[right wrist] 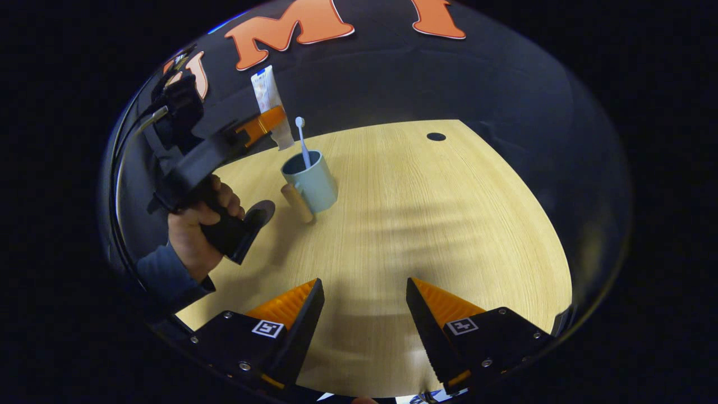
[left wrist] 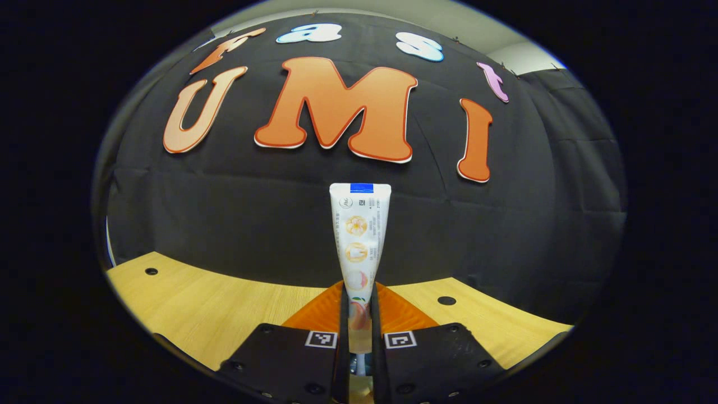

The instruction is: Put the toothbrush and toothpaste on the desktop into the cup, then pick up the cup and place it on the coaster on the desktop.

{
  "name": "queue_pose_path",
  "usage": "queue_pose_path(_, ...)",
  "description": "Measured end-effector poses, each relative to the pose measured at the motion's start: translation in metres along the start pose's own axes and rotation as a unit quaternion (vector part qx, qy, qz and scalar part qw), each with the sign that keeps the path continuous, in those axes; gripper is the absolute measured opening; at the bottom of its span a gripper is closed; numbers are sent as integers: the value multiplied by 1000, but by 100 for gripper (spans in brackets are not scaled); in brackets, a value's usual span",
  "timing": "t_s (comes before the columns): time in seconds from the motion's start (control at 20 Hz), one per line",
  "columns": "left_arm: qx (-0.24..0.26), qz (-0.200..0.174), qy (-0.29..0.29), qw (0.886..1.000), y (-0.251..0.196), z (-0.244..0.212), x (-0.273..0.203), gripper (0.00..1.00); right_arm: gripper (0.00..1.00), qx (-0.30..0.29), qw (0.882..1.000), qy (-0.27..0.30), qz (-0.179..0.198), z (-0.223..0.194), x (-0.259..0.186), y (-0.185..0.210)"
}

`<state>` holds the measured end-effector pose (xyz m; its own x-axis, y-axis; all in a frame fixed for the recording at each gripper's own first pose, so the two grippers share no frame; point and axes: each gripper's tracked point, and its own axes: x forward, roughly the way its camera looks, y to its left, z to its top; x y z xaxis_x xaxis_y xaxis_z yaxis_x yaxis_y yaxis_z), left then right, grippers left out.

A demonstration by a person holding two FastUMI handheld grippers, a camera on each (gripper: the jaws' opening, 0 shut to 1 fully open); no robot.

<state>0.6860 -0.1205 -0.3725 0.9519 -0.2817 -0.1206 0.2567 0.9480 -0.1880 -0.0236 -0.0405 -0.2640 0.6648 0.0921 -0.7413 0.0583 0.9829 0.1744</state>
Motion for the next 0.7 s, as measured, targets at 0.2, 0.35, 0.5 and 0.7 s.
queue_pose_path(0.2,12,10,16,1000,1,-33,-4,16,90,-4,1000,3,-2,-1,2,-11)
queue_pose_path(0.35,25,20,33,999,3,-56,-7,16,90,-5,1000,5,-2,-2,2,-13)
queue_pose_path(0.5,41,18,50,998,1,-72,-8,16,90,-3,1000,3,0,-2,2,-13)
queue_pose_path(0.7,55,21,67,996,2,-80,-13,20,90,-1,1000,-2,2,-1,-1,-13)
